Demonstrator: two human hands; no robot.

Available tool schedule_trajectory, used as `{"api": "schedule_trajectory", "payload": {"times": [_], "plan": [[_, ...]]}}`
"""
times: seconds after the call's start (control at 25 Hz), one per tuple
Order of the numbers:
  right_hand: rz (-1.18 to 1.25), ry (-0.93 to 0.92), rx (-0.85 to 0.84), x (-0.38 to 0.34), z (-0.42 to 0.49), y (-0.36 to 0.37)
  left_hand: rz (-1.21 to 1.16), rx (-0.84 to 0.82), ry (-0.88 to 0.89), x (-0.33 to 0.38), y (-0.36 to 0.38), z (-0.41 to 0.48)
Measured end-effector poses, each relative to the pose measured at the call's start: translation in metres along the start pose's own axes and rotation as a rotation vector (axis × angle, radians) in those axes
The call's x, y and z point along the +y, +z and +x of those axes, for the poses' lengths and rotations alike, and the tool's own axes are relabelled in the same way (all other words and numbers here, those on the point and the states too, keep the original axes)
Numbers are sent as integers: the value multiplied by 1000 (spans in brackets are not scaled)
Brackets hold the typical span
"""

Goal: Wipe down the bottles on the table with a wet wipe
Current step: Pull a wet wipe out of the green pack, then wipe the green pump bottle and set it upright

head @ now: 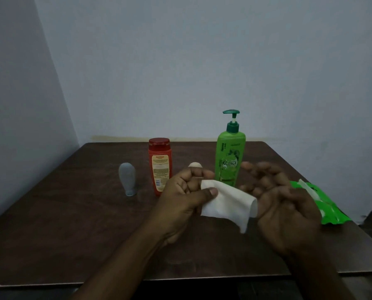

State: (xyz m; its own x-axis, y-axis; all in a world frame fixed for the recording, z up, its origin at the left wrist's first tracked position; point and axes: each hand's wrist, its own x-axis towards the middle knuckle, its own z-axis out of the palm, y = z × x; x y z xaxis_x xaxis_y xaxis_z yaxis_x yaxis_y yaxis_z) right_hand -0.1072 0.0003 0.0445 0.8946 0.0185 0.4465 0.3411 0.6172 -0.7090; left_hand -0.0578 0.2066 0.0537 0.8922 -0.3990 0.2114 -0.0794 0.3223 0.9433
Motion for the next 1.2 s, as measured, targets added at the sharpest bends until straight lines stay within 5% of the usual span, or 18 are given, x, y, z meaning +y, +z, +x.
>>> {"api": "schedule_trajectory", "payload": {"times": [0.08, 0.16, 0.4, 0.64, 0.88, 1.2], "plan": [[339, 315, 24, 20, -3, -7, 141, -15, -44, -6, 0, 7], [414, 488, 59, 38, -4, -9, 335, -25, -91, -12, -2, 17], [28, 323, 363, 38, -9, -10, 625, -135, -89, -4, 9, 41], [54, 331, 725, 34, -10, -27, 721, 259, 265, 33, 41, 102], [247, 331, 744, 22, -16, -32, 662, 175, 133, 35, 57, 160], [102, 210, 806, 38, -17, -50, 612, 212, 162, 37, 46, 150]]}}
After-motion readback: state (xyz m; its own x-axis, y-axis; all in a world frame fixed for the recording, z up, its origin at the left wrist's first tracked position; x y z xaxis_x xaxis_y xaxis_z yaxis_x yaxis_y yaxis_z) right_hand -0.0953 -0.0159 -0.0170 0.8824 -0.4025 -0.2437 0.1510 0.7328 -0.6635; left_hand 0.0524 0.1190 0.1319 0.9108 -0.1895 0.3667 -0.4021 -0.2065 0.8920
